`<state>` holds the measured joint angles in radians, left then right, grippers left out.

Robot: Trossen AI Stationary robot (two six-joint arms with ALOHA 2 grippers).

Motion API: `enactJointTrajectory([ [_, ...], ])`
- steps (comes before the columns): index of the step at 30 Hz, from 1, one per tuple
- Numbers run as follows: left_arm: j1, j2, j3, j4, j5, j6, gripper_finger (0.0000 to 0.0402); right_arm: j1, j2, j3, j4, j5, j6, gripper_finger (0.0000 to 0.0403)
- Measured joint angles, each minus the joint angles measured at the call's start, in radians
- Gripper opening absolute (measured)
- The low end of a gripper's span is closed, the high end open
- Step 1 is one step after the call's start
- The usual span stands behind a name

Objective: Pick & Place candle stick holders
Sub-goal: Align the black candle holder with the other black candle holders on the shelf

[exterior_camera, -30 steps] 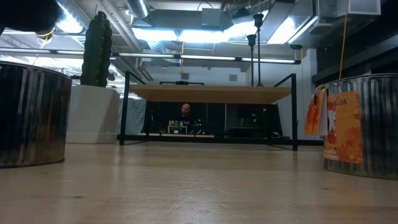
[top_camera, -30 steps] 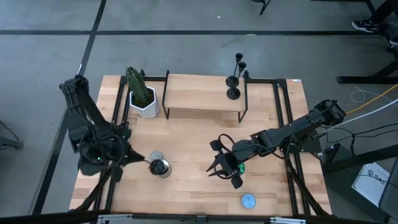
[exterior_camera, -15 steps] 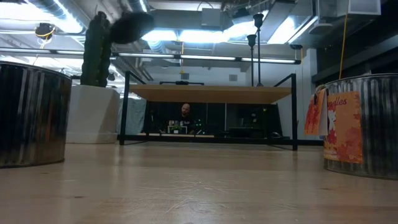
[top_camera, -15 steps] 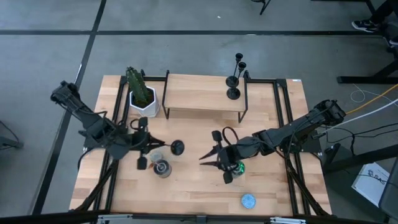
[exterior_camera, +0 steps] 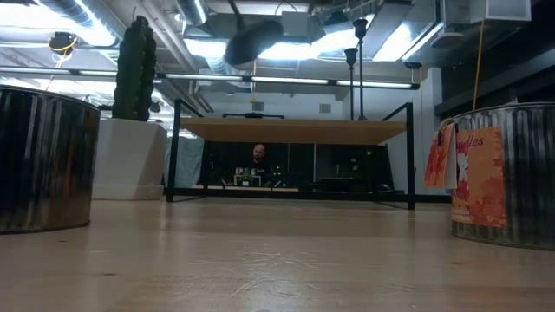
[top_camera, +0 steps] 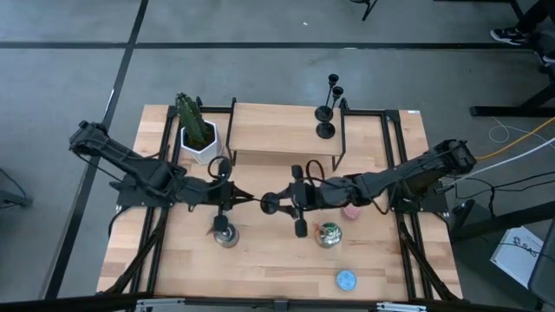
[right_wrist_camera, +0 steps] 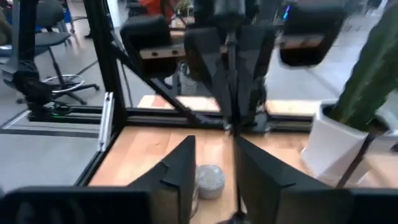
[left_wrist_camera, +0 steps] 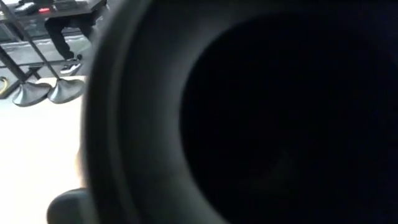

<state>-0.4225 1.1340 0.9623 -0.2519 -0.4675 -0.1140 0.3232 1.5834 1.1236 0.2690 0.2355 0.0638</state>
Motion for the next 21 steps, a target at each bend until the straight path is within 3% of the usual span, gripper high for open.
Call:
enactJointTrajectory([
  [9, 0.054, 0.045, 0.000, 0.017, 0.057, 0.005, 0.0017, -0.051, 0.071, 0.000, 0.055, -0.030, 0.030, 0.0194],
  [21, 0.059, 0.051, 0.000, 0.037, 0.067, 0.008, 0.0017, -0.067, 0.087, 0.000, 0.035, -0.056, 0.029, 0.0185],
])
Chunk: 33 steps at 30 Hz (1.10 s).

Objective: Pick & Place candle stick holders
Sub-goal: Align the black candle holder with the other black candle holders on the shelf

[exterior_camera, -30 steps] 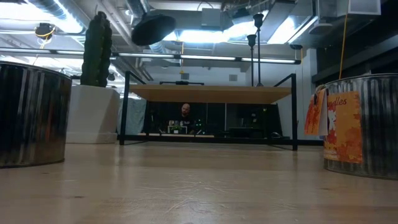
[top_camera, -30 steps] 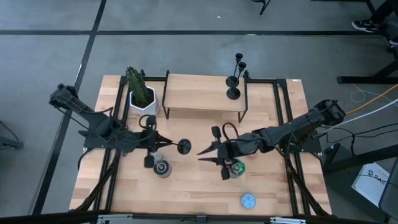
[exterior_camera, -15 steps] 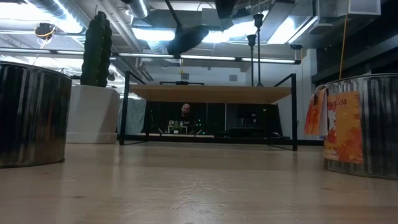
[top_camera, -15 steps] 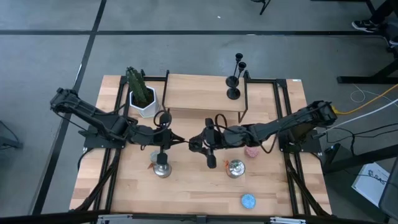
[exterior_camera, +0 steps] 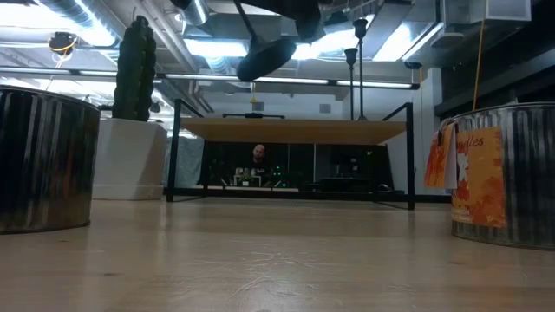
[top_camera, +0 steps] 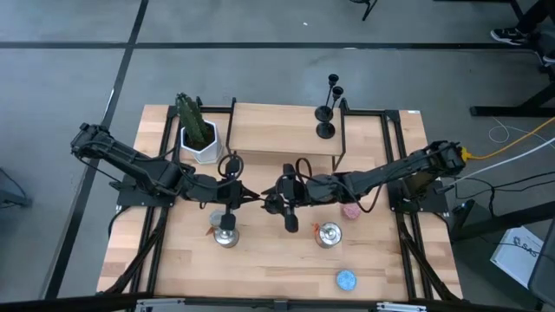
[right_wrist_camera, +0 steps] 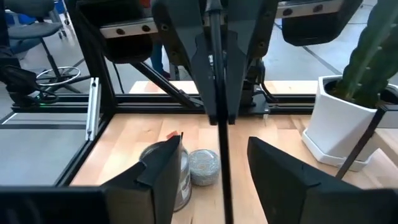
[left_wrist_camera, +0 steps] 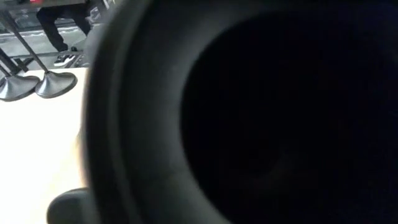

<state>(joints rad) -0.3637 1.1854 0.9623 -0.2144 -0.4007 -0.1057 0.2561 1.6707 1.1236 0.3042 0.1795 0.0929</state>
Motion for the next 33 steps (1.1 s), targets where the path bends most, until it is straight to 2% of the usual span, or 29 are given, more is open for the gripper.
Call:
enactJointTrajectory([
  [10, 0.000, 0.000, 0.000, 0.040, 0.000, 0.026, 0.0017, -0.004, 0.000, 0.000, -0.010, 0.001, -0.003, 0.0141],
  [21, 0.000, 0.000, 0.000, 0.039, 0.003, 0.022, 0.0017, -0.004, 0.000, 0.000, -0.061, 0.001, -0.007, 0.0029],
  [28, 0.000, 0.000, 0.000, 0.037, 0.006, 0.021, 0.0020, -0.003, 0.000, 0.000, -0.070, 0.001, 0.002, 0.0018],
  [33, 0.000, 0.000, 0.000, 0.038, 0.001, 0.023, 0.0045, 0.006, -0.003, 0.000, -0.068, 0.001, 0.054, 0.0016],
])
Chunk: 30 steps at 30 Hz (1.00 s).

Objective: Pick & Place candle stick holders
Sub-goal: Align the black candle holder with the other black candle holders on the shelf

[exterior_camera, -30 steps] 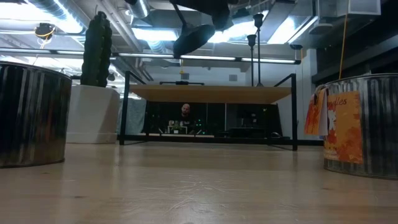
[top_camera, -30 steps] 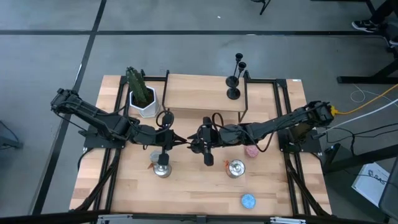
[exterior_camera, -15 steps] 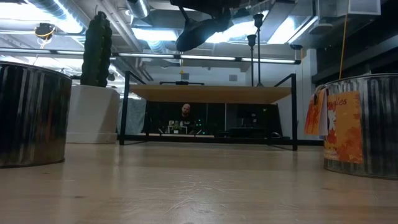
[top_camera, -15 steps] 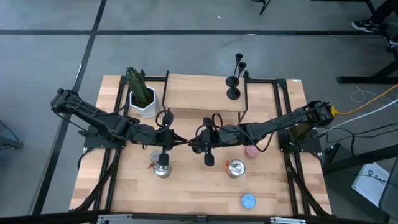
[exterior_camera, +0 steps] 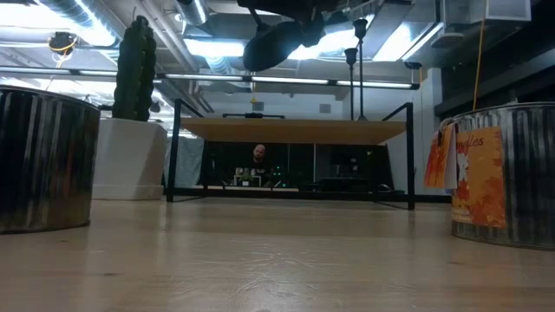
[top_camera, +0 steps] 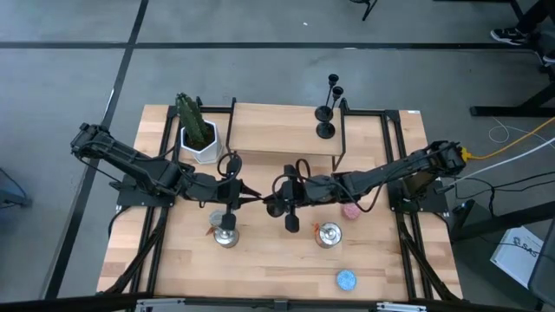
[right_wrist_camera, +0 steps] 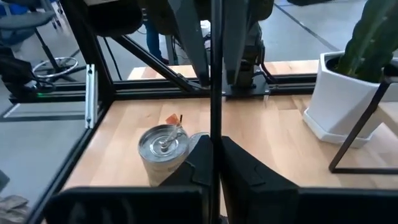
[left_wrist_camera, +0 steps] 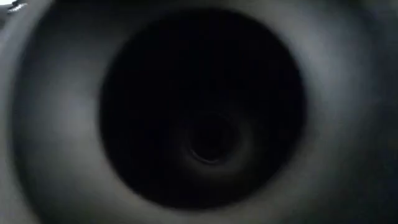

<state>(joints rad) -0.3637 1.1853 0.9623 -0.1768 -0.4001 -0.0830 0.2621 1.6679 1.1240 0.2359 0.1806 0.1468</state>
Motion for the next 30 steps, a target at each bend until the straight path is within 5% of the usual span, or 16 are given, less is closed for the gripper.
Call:
enactJointTrajectory([
  [12, -0.051, -0.035, 0.000, -0.064, 0.000, 0.042, 0.0138, 0.061, -0.191, 0.000, -0.184, 0.047, 0.078, 0.0015],
  [20, -0.064, -0.051, -0.003, -0.148, -0.008, 0.088, 0.0147, 0.166, -0.362, -0.001, -0.312, 0.072, 0.066, 0.0015],
  [30, 0.027, -0.239, -0.311, 0.181, 0.016, 0.154, 0.0132, 0.377, -0.509, 0.000, -0.527, 0.434, 0.120, 0.0014],
])
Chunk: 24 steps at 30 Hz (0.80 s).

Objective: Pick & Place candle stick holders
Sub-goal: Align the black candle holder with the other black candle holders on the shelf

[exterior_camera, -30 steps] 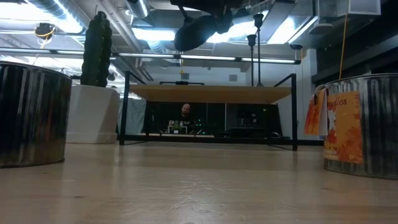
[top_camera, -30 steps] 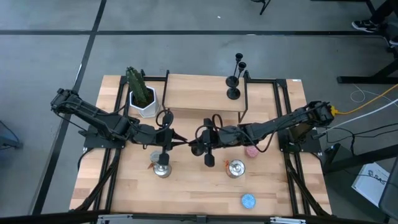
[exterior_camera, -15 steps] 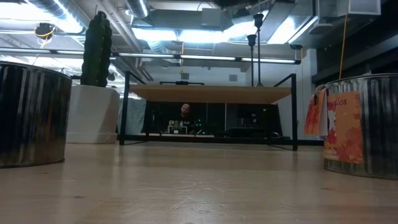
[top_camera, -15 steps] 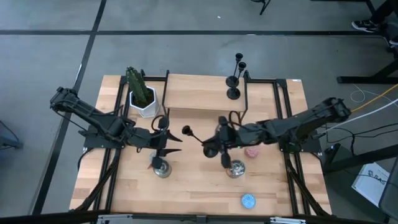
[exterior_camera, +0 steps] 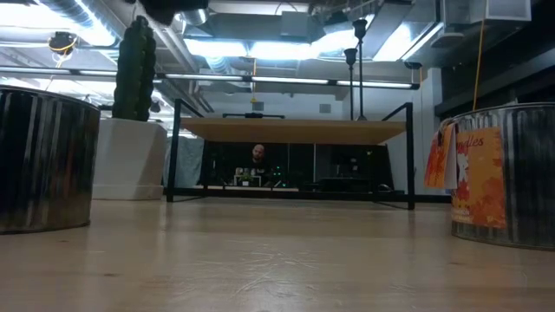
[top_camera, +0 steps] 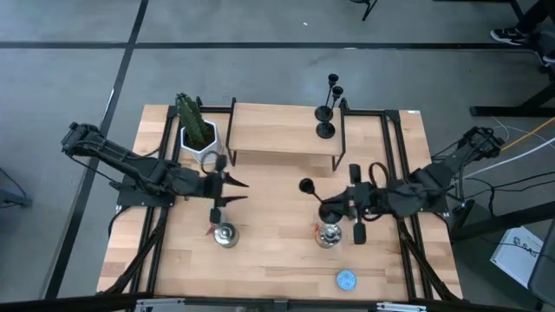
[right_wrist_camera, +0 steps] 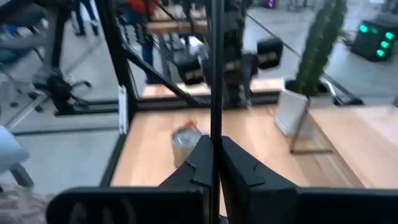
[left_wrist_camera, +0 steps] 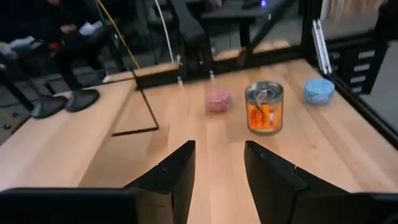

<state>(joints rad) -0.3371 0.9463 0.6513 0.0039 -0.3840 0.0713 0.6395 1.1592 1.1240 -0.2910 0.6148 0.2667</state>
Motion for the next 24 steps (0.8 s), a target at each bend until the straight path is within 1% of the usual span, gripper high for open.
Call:
enactJointTrajectory([
  [3, 0.027, -0.096, -0.096, 0.112, 0.040, 0.026, 0.0130, 0.039, -0.001, 0.000, -0.098, 0.077, 0.063, 0.0014],
  [7, 0.060, -0.222, -0.157, 0.126, 0.049, 0.047, 0.0130, 0.075, -0.001, 0.000, -0.230, 0.217, 0.163, 0.0014],
  [11, 0.091, -0.319, -0.193, 0.124, 0.036, 0.039, 0.0131, 0.091, -0.001, -0.024, -0.278, 0.321, 0.242, 0.0014],
  [14, 0.102, -0.362, -0.203, 0.121, 0.042, 0.039, 0.0129, 0.094, -0.003, -0.069, -0.250, 0.342, 0.285, 0.0014],
  [17, 0.106, -0.387, -0.203, 0.110, 0.041, 0.040, 0.0128, 0.093, -0.003, -0.126, -0.180, 0.379, 0.332, 0.0014],
  [20, 0.108, -0.400, -0.203, 0.100, 0.041, 0.070, 0.0128, 0.093, -0.003, -0.177, -0.081, 0.406, 0.335, 0.0014],
  [24, 0.108, -0.399, -0.203, 0.099, 0.042, 0.105, 0.0128, 0.090, -0.003, -0.226, 0.068, 0.406, 0.289, 0.0014],
])
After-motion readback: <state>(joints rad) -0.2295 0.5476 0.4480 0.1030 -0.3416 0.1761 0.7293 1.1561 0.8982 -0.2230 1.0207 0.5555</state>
